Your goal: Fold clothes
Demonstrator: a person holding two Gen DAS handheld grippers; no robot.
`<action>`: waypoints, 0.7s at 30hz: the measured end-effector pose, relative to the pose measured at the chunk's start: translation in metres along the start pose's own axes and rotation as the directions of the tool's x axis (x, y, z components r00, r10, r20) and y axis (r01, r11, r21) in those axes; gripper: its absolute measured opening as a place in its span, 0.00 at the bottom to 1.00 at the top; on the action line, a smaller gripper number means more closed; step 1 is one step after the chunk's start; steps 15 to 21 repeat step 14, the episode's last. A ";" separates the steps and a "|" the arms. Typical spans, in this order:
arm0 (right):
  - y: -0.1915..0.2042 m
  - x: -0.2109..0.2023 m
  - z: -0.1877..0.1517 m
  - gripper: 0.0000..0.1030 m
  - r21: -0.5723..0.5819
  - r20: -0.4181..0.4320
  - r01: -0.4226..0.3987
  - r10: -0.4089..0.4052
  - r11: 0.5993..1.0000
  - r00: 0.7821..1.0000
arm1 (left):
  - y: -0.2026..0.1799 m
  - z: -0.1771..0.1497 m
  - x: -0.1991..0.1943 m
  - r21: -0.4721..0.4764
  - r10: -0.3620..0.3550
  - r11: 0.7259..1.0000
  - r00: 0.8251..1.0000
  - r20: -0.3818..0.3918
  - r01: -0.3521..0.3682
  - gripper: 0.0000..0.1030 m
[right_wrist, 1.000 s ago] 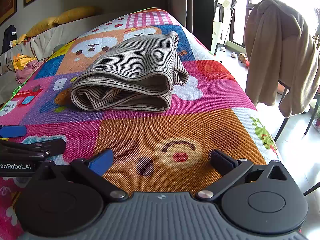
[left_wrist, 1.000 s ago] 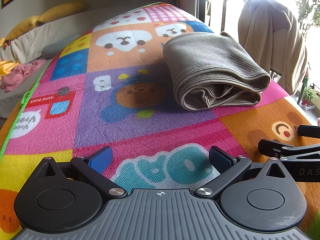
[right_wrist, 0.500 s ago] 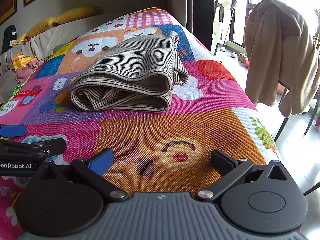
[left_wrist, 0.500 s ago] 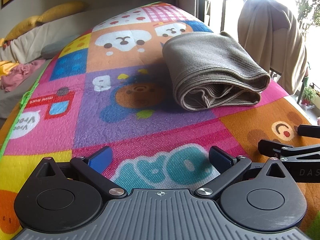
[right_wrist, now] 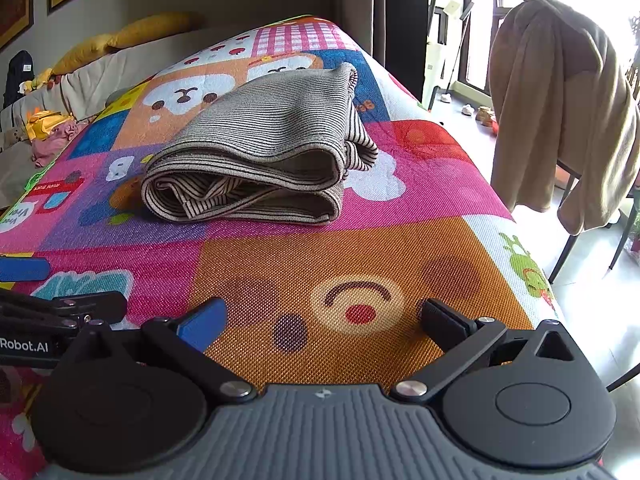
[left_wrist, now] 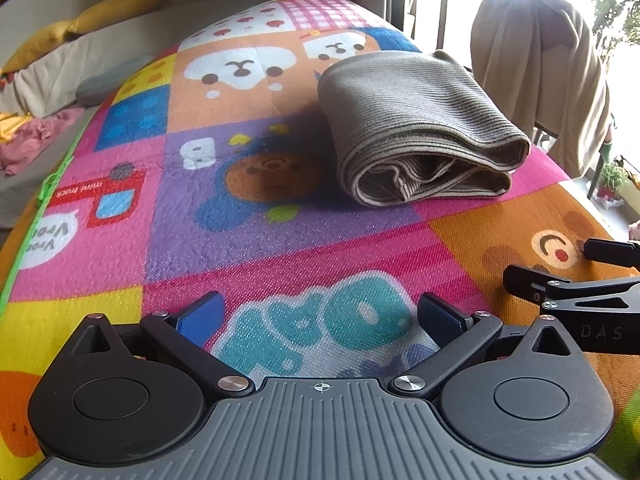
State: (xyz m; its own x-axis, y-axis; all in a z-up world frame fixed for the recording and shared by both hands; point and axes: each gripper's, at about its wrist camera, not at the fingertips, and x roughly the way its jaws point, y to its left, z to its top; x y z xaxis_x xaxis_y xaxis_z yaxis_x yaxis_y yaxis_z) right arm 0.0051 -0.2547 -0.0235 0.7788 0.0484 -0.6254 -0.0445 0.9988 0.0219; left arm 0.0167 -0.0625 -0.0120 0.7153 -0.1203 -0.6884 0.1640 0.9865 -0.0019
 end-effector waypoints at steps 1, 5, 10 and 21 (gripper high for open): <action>-0.001 0.000 0.000 1.00 0.001 0.000 -0.001 0.001 1.000 1.000 | -0.001 -0.001 -0.001 0.001 0.002 1.000 1.000 0.000 -0.002 1.00; -0.001 0.000 0.000 1.00 0.001 0.000 -0.001 0.001 1.000 1.000 | -0.004 -0.007 -0.007 0.014 0.010 1.000 1.000 0.006 -0.010 1.00; 0.000 0.000 0.000 1.00 0.000 0.000 0.000 0.000 1.000 1.000 | -0.004 -0.008 -0.008 0.006 0.011 1.000 1.000 0.011 -0.012 1.00; 0.000 0.000 0.000 1.00 0.000 0.000 0.000 0.000 1.000 1.000 | -0.003 -0.009 -0.008 0.002 0.006 1.000 1.000 0.018 -0.006 1.00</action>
